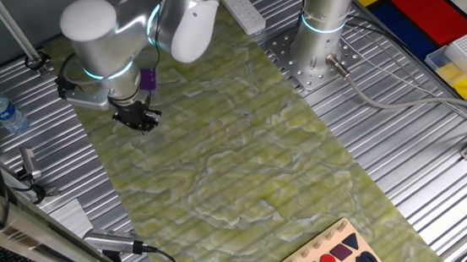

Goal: Insert a small pipette tip into the holder for small pipette tips

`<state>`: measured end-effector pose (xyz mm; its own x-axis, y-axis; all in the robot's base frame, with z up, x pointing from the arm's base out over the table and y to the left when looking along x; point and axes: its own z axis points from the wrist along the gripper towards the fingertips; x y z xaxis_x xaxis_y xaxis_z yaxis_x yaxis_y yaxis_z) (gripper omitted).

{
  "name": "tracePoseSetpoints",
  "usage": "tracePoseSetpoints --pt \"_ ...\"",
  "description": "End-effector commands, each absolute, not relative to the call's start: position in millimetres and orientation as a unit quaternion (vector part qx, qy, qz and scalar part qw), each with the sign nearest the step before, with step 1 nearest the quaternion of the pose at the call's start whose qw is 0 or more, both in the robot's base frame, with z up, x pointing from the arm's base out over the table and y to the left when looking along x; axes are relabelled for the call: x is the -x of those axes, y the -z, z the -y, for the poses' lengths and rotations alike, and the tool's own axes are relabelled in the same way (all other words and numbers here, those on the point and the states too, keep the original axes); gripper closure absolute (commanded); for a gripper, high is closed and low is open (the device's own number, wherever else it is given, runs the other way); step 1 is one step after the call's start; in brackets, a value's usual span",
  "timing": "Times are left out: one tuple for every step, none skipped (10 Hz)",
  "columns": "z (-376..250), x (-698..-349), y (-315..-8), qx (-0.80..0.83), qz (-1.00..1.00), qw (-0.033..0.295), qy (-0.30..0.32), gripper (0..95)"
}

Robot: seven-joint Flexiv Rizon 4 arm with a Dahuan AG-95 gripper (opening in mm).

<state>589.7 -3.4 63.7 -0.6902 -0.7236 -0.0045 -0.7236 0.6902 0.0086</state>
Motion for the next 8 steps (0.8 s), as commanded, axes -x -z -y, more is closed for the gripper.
tracePoseSetpoints --pt "3.0 -592.4 -60.2 0.385 -0.923 0.000 -0.005 95.0" --pt "3.0 -593.1 -60.5 0.385 -0.923 0.000 -0.007 95.0" --pt "3.0 -593.1 -60.5 0.390 -0.921 -0.001 -0.009 95.0" --pt "3.0 -593.1 -60.5 0.393 -0.919 0.002 -0.008 95.0" --pt "3.0 -593.1 -60.5 0.386 -0.922 0.007 -0.008 95.0" --pt "3.0 -593.1 -60.5 0.364 -0.931 0.012 -0.006 95.0" --pt "3.0 -593.1 -60.5 0.339 -0.941 0.013 0.004 95.0" --pt "3.0 -593.1 -60.5 0.309 -0.950 0.032 0.010 95.0"
